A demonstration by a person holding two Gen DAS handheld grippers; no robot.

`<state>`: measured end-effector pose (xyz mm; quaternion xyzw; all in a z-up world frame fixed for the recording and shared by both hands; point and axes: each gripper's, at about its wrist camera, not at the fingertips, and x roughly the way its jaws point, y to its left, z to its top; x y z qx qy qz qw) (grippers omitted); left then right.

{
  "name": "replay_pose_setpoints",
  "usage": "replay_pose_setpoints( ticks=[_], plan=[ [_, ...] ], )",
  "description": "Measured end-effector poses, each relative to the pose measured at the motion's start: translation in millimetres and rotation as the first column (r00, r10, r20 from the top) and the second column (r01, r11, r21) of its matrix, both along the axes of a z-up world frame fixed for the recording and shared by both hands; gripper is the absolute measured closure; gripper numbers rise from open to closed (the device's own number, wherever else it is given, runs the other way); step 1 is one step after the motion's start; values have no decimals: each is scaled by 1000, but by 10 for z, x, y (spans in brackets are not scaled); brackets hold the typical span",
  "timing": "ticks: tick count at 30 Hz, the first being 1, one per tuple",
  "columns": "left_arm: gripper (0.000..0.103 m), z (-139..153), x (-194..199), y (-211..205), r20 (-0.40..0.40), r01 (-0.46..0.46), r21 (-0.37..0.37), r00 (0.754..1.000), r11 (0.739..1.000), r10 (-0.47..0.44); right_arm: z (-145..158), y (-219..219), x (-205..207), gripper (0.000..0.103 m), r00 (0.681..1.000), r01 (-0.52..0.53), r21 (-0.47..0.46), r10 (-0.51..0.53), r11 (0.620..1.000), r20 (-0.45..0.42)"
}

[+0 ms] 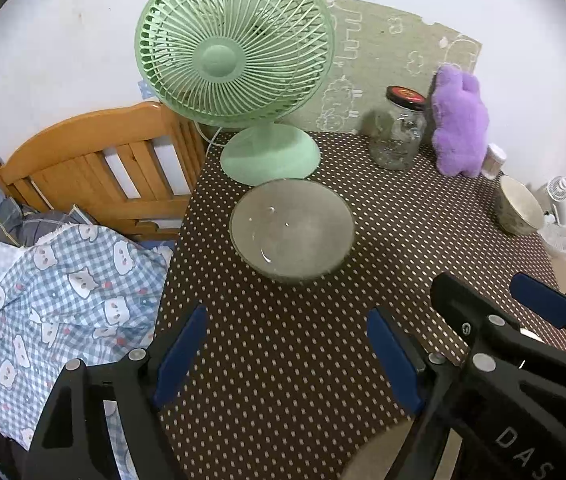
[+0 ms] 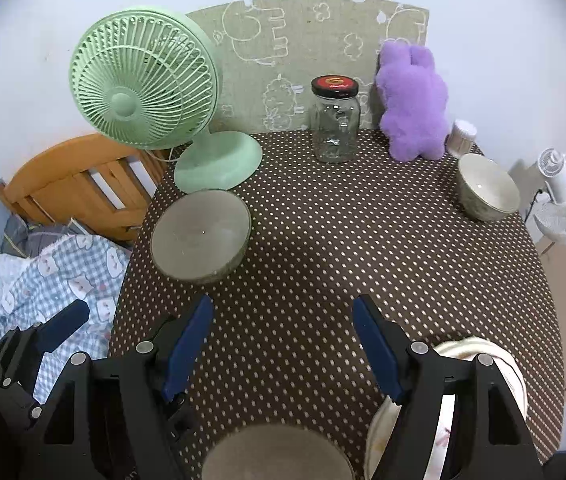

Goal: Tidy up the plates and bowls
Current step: 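Move both tools to the grey-green bowl by the green fan and grasp its rim, then lift the bowl with both tools and carry it toward the plate stack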

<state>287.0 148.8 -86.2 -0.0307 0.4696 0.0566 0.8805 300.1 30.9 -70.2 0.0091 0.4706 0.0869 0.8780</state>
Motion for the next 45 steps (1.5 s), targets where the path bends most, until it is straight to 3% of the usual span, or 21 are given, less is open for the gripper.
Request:
replay_pose_setpoints(
  ticks=[12, 17, 24, 30, 37, 40, 45],
  plan=[
    [34, -209, 514, 195, 21, -39, 19, 999, 999, 39, -238, 234, 592, 31, 1000, -5, 7, 4, 1000, 30],
    [38, -371, 690, 308, 10, -62, 11, 998, 998, 62, -397, 384, 853, 37, 999, -22, -2, 22, 1000, 26],
    [56, -582, 898, 448, -7, -84, 22, 996, 996, 84, -670, 513, 1123, 47, 1000, -8, -1, 8, 1000, -7],
    [60, -748, 998, 520, -28, -87, 38, 996, 995, 88, -895, 590, 1274, 57, 999, -15, -2, 15, 1000, -43],
    [74, -860, 1078, 543, -44, -77, 56, 996, 995, 80, -1044, 695, 1363, 77, 998, -39, -26, 37, 999, -56],
    [82, -882, 1090, 538, -35, -63, 69, 997, 996, 65, -1064, 732, 1380, 80, 997, -60, -32, 59, 998, -43],
    [83, -906, 1115, 553, -35, -57, 67, 998, 996, 60, -1072, 758, 1412, 81, 997, -67, -51, 65, 996, -39]
  ],
)
